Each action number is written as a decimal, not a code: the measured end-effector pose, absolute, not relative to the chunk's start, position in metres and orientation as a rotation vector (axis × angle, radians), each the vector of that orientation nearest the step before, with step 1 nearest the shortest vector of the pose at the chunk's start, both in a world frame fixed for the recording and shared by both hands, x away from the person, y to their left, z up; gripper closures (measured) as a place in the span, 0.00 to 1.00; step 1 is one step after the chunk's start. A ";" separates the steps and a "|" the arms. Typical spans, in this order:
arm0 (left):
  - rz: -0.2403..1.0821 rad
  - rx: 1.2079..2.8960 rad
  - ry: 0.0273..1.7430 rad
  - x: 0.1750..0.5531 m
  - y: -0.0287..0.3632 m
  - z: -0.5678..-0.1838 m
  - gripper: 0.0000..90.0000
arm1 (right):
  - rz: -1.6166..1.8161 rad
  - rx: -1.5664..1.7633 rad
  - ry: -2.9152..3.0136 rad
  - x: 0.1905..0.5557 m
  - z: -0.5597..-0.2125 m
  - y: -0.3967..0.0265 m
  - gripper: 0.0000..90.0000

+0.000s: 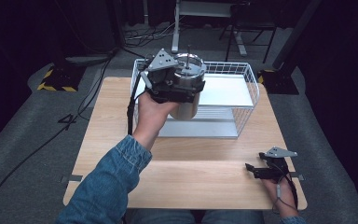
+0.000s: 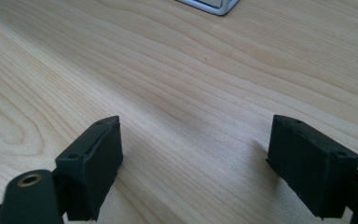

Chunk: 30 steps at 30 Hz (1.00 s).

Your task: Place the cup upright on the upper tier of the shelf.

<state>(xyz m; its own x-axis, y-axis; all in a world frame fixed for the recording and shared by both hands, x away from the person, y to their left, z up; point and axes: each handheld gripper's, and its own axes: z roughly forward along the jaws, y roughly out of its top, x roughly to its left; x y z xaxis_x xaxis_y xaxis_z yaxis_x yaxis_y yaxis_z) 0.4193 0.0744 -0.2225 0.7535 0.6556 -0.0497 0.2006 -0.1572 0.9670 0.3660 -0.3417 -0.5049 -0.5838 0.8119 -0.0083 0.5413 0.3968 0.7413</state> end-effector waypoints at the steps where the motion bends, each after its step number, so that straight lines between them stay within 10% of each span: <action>1: 0.458 1.710 0.687 0.424 0.073 -0.221 0.04 | 1.010 1.169 2.290 0.366 -0.505 -0.342 0.20; 30: 0.593 1.587 0.803 0.507 0.059 -0.212 0.04 | 1.010 1.174 2.282 0.367 -0.505 -0.339 0.21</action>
